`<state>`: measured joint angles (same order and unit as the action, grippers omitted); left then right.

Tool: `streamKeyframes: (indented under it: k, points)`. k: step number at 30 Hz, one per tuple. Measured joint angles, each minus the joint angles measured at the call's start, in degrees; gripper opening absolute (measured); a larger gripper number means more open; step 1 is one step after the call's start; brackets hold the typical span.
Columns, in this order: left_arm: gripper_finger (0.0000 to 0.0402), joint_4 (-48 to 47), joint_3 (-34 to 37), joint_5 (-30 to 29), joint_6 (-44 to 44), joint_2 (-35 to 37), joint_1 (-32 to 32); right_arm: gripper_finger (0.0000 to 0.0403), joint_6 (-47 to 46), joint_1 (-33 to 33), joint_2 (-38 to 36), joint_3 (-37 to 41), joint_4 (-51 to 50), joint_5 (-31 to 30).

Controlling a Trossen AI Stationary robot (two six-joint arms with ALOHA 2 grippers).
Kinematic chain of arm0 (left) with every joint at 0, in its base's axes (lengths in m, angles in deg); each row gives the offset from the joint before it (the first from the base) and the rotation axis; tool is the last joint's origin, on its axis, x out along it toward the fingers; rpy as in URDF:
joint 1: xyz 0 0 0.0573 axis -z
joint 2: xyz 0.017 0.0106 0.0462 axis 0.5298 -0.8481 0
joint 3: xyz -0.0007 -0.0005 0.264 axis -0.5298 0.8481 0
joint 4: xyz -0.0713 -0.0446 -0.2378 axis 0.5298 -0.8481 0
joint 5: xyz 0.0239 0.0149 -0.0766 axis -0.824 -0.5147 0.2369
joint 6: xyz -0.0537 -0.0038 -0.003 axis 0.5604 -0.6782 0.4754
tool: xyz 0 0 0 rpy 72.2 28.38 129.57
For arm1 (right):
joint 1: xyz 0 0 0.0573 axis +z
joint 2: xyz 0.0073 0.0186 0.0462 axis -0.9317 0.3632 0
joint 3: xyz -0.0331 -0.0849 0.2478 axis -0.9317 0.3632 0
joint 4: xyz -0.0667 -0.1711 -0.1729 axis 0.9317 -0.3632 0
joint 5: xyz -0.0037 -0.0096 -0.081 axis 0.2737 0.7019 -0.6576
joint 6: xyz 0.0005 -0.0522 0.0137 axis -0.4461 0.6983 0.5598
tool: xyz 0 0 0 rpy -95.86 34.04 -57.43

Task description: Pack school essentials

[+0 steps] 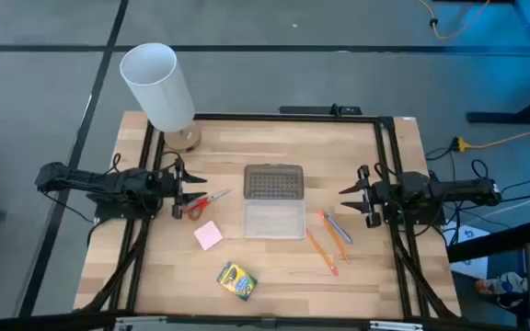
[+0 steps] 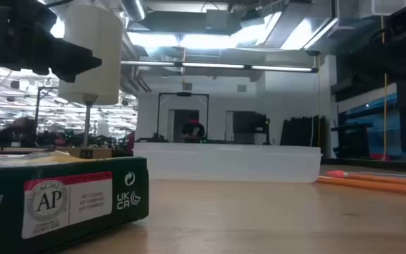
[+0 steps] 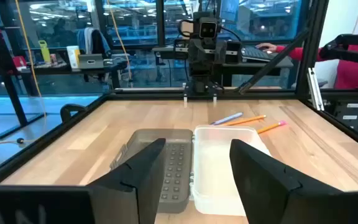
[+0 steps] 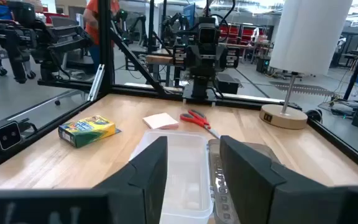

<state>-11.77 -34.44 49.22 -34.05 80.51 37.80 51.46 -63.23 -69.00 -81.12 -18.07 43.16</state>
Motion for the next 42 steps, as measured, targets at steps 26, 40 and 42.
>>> streamKeyframes:
  k: [26, 40, 42]
  points:
    - [0.0174, 0.0, 0.0, 0.0, 0.0, 0.0, 0.0, 0.015, 0.0, 0.0, 0.0, 0.0, 0.0, 0.0]
    - [0.0174, 0.0, 0.0, 0.0, 0.0, 0.0, 0.0, 0.015, -1.2, 0.0, 0.0, 0.0, 0.3, 0.0]
    - [0.0174, 0.0, 0.0, 0.0, 0.0, 0.0, 0.0, 0.015, -6.0, 0.0, 0.0, 0.0, 0.3, 0.3]
